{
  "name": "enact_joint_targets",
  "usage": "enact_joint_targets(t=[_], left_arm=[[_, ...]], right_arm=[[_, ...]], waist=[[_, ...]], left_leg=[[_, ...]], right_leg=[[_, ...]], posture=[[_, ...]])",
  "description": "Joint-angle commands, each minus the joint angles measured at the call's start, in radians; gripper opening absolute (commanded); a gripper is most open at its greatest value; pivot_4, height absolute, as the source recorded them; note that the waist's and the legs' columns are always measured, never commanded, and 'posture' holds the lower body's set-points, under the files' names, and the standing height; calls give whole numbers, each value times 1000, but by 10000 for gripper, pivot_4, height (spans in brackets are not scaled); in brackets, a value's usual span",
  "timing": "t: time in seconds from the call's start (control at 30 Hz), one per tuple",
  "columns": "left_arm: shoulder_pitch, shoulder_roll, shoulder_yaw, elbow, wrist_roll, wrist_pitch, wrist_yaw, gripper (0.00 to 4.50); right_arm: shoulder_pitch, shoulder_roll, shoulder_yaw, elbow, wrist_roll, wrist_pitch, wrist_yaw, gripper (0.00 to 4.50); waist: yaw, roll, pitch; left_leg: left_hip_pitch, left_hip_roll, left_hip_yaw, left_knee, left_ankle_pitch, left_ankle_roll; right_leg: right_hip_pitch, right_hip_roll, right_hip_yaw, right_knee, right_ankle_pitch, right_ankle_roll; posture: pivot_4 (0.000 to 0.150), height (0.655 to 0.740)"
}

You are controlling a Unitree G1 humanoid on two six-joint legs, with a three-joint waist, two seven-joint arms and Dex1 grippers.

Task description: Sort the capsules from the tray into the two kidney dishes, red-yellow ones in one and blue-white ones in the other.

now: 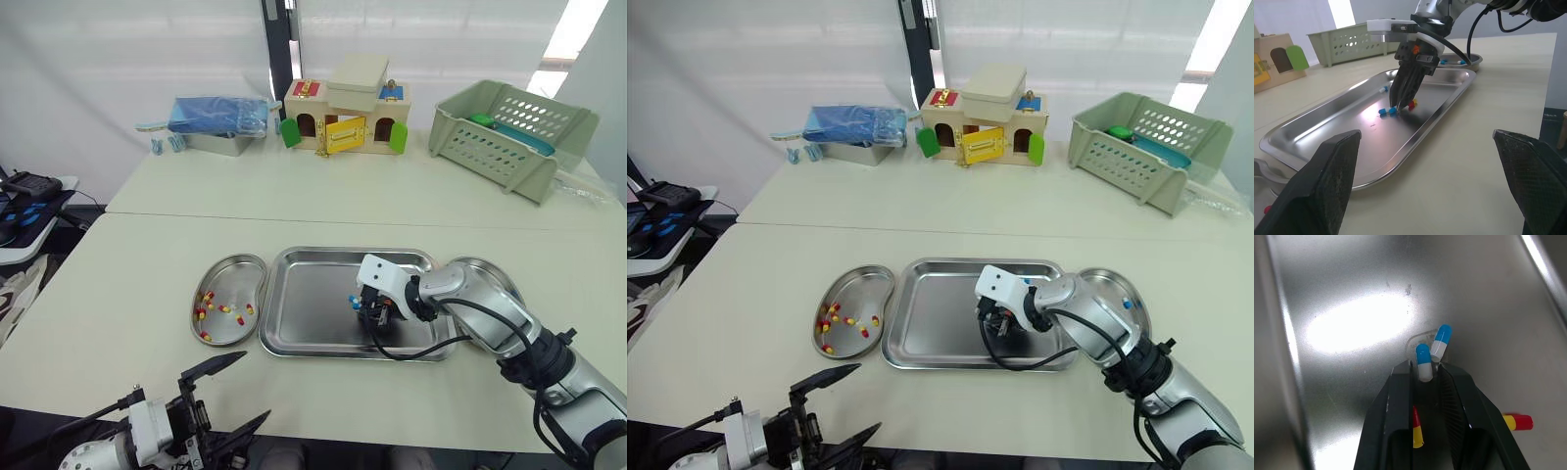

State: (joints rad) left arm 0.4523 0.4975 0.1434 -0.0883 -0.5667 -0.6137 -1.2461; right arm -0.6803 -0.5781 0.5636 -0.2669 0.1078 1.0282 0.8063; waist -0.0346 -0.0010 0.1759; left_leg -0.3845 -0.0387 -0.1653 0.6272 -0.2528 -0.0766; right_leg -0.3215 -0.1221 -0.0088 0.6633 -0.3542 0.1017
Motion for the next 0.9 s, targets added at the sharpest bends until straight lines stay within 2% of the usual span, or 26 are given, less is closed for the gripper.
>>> enact_joint_targets(t=[0.03, 0.17, 0.2, 0.3, 0.67, 0.83, 0.9], left_arm=[[9, 10, 9, -31, -4, -2, 6, 45000], [7, 13, 8, -32, -3, 0, 8, 45000], [7, 13, 8, -32, -3, 0, 8, 45000], [7, 14, 8, -32, -3, 0, 8, 45000], [5, 12, 5, -28, -2, -2, 8, 45000], [3, 12, 2, -31, -1, 0, 8, 45000], [-11, 13, -7, -26, -1, 0, 0, 45000]], right_arm=[[-9, 8, 4, -19, -1, 1, 1, 9431], [-3, 13, 9, -24, -5, -3, 4, 9431], [-3, 13, 9, -24, -5, -5, 4, 5540], [-1, 13, 9, -27, -5, -9, 6, 185], [-3, 10, -16, -29, 10, -34, 31, 185], [-5, -10, -146, -74, 89, -43, 70, 185], [18, -56, -258, -102, 142, -69, 103, 185]], waist=[[0, 0, 0], [0, 0, 0], [0, 0, 0], [0, 0, 0], [0, 0, 0], [1, 0, 0], [2, 0, 0]], left_leg=[[0, 0, 0, 0, 0, 0], [0, 0, 0, 0, 0, 0], [0, 0, 0, 0, 0, 0], [0, 0, 0, 0, 0, 0], [0, 0, 0, 0, 0, 0], [0, 0, 0, 0, 0, 0], [-1, 0, 0, 0, 0, 0]], right_leg=[[0, 0, 0, 0, 0, 0], [0, 0, 0, 0, 0, 0], [0, 0, 0, 0, 0, 0], [0, 0, 0, 0, 0, 0], [0, 0, 0, 0, 0, 0], [0, 0, 0, 0, 0, 0], [0, 0, 0, 0, 0, 0]], posture=[[1500, 7400], [1500, 7400], [1500, 7400], [1500, 7400], [1500, 7400], [1500, 7400], [1500, 7400]])
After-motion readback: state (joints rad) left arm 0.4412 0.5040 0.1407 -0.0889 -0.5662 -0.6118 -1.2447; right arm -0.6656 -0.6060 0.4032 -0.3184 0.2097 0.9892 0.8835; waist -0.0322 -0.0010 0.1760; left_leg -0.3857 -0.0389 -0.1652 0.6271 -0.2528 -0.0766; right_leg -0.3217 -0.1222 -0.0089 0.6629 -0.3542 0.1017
